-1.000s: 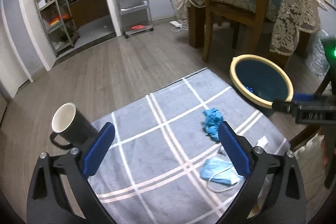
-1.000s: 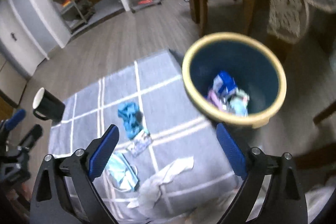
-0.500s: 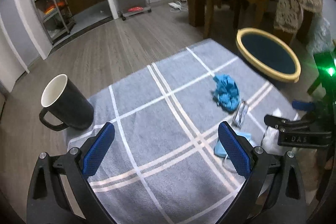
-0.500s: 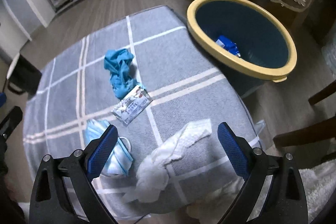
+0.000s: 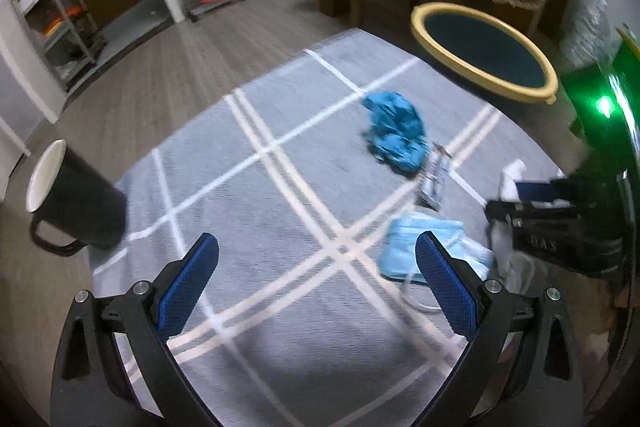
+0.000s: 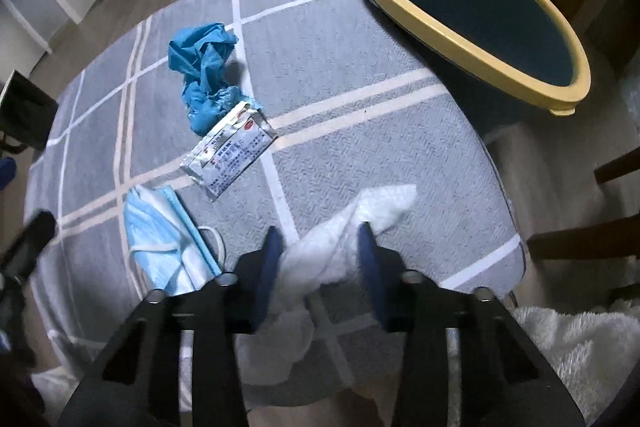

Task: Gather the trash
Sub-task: 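Grasp the white tissue with right tool while left tool grasps a blue mask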

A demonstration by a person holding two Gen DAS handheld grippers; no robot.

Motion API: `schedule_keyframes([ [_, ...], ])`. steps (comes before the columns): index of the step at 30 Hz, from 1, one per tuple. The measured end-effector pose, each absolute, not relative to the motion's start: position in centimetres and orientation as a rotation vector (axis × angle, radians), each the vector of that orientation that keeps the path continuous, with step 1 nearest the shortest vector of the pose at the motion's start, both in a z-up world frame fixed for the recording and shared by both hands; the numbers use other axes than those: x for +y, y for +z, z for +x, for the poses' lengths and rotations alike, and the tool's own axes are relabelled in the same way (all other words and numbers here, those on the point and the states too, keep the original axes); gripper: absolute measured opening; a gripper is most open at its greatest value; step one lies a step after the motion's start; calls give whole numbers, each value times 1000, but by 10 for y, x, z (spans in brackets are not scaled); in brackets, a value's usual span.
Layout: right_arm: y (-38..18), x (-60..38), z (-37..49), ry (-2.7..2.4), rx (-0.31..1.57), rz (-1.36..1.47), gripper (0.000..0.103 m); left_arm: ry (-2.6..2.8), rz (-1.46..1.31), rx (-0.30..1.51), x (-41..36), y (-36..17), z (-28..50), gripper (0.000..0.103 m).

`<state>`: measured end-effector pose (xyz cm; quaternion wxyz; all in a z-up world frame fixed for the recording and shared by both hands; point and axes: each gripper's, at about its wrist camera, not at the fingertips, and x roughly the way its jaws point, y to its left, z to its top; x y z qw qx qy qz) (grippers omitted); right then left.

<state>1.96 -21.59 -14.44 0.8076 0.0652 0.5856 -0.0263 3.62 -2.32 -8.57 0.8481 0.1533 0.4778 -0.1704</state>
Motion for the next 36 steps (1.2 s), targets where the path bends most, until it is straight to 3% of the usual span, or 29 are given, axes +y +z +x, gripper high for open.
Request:
schedule_keyframes([
  [3,-141,-225,21,-68,1234,168,11,-401,338,1041,-37,-99,34,97],
  [9,-127,-236,28,-83,1165,170,11,-449,332,1091,-54,-114,34,91],
  [12,-127,-240,30,-79,1166,180,11,-463,317,1129,-61,-123,38,75],
  [17,-127,-240,32,-74,1165,182,10,-499,357,1176,-73,-136,36,37],
  [19,-126,-241,31,-72,1163,182,10,-492,373,1173,-76,-136,36,30],
  [20,-126,-240,33,-70,1161,183,10,-485,384,1169,-77,-135,36,18],
  [21,-125,-240,33,-67,1158,181,10,-482,388,1169,-77,-134,37,12],
  [25,-120,-238,35,-56,1137,181,10,-486,356,1158,-74,-124,38,7],
  [36,-60,-244,38,-5,996,212,10,-417,298,996,-56,-64,37,6],
])
